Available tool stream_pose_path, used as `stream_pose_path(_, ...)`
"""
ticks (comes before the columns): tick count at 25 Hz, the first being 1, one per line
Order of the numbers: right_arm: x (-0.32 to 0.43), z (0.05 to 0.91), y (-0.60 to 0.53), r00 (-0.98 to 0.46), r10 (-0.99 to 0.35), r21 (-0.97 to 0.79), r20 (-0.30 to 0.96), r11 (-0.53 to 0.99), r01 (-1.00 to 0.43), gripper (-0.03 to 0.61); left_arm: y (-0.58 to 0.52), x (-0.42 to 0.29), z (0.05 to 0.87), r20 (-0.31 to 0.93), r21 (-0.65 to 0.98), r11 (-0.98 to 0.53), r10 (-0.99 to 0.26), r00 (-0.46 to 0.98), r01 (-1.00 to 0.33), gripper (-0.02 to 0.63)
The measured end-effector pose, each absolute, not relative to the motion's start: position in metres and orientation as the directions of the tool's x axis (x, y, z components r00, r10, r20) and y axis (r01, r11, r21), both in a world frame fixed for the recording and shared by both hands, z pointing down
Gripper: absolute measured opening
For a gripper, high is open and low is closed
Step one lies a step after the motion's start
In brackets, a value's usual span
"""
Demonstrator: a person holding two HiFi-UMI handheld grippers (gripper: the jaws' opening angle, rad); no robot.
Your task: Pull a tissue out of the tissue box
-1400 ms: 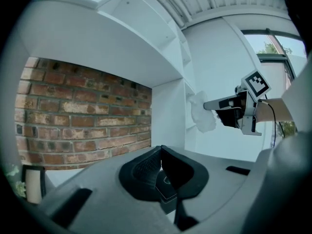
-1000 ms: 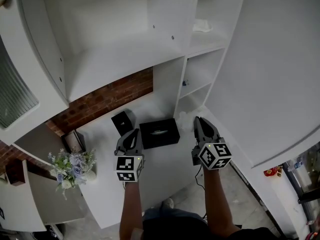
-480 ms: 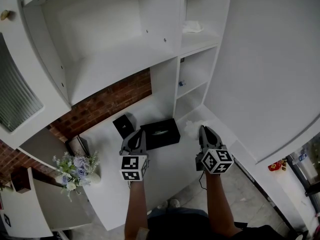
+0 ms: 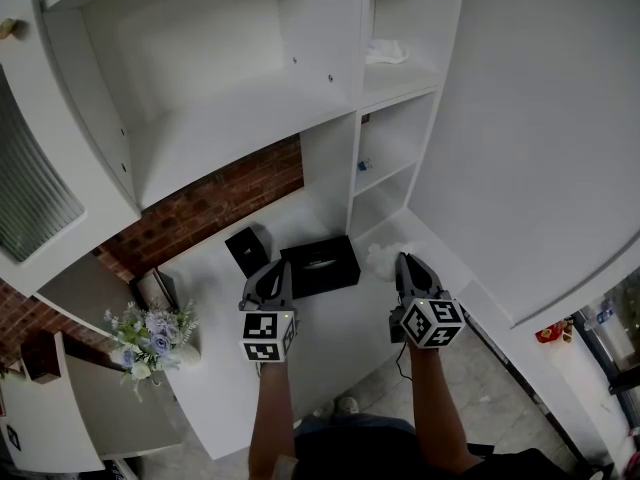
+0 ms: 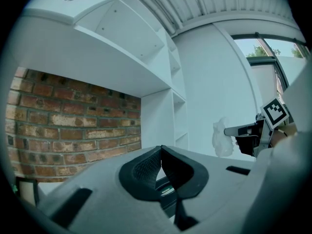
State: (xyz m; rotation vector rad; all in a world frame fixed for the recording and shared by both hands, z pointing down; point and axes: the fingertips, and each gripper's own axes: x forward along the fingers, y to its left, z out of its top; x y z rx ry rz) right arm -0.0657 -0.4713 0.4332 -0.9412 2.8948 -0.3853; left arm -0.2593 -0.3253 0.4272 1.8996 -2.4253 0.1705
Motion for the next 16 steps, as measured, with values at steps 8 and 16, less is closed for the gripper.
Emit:
stream_pose_path(8,-0.0716,0.4345,-0.4702,-0.821,-0.571,-0.254,0.018,0.792,-0.556,0.0,-0.3274,-0.2588,0.4331,0.127,-0.048,0.231,-0.964,-0.235,-0.972,0.009)
stream_pose_path(16,-0.0709,0.4363,-0.4708,-0.823,-0.567,-0.251,0.024,0.794,-0.554,0.0,-0.3313,-0.2562,0.4346,0.128,-0.045,0.222,-0.966,-0.226,-0.974,0.009)
